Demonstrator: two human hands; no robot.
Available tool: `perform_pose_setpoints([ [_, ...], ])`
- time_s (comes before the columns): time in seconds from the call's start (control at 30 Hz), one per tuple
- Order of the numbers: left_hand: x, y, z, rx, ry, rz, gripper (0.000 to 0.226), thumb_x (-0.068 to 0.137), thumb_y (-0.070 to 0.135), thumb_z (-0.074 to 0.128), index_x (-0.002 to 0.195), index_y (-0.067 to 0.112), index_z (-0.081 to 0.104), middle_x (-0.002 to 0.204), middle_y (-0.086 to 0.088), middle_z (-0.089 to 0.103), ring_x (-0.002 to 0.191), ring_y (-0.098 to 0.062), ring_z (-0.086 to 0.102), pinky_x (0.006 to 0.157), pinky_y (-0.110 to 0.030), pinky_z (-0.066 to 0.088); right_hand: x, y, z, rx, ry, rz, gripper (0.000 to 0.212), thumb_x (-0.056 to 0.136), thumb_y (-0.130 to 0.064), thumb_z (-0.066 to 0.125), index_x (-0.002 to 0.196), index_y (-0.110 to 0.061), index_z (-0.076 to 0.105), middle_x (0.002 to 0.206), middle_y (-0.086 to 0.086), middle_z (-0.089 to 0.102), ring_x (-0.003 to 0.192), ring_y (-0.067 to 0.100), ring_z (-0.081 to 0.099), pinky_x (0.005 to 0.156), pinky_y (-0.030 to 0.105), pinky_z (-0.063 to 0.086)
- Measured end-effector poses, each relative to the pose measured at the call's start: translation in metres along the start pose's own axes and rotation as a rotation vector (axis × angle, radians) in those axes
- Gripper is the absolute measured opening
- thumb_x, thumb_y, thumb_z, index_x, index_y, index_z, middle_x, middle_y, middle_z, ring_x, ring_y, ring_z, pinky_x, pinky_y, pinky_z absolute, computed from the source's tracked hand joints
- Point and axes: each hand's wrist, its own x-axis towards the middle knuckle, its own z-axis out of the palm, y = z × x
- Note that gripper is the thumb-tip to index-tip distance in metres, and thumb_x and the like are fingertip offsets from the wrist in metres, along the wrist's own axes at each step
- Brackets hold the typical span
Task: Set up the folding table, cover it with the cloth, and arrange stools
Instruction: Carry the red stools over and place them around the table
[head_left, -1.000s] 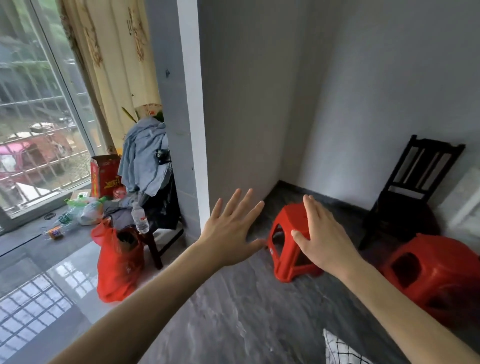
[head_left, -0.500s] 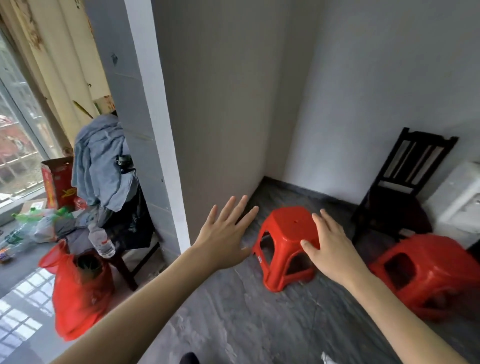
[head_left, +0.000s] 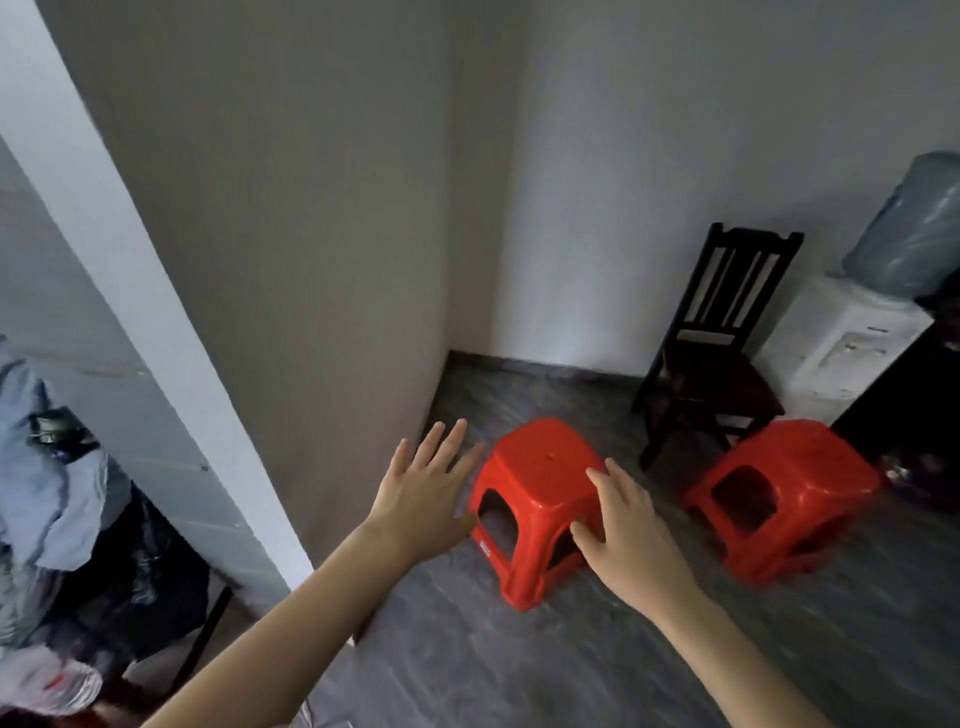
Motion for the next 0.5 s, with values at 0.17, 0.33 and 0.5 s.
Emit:
perform_pose_setpoints([
  [0.17,0.043,-0.016,0.025,-0.045,-0.055,0.091,0.081,0.09,0.055,0.047,0.154,0.033,0.002,0.162,0.003,-0.016,0.149,-0.021,-0.01,0.119,-0.05,0.005,0.019,0.003,0.014,-0.011,-0.026,0.093,0.07,0.092,-0.043,0.056,0.151,-0.022,0.024,0.162,0.003,0.013,0.146,0.02,0.02,0.112,0.035,0.029],
  [0.33,0.074,-0.031,0.042,-0.02,-0.082,0.162,0.084,0.088,0.056,0.052,0.154,0.033,0.005,0.162,0.003,-0.015,0.15,-0.021,-0.007,0.119,-0.051,0.009,0.042,0.014,0.02,-0.026,-0.039,0.172,0.071,0.092,-0.043,0.057,0.151,-0.02,0.025,0.162,0.006,0.014,0.146,0.023,0.02,0.114,0.038,0.029],
  [0.5,0.11,-0.035,0.05,-0.029,-0.104,0.191,0.083,0.088,0.055,0.052,0.154,0.035,0.007,0.162,0.002,-0.015,0.15,-0.021,-0.008,0.119,-0.051,0.009,0.069,0.023,0.028,-0.013,-0.045,0.225,0.07,0.093,-0.043,0.056,0.151,-0.022,0.023,0.162,0.005,0.012,0.147,0.023,0.018,0.113,0.041,0.028],
])
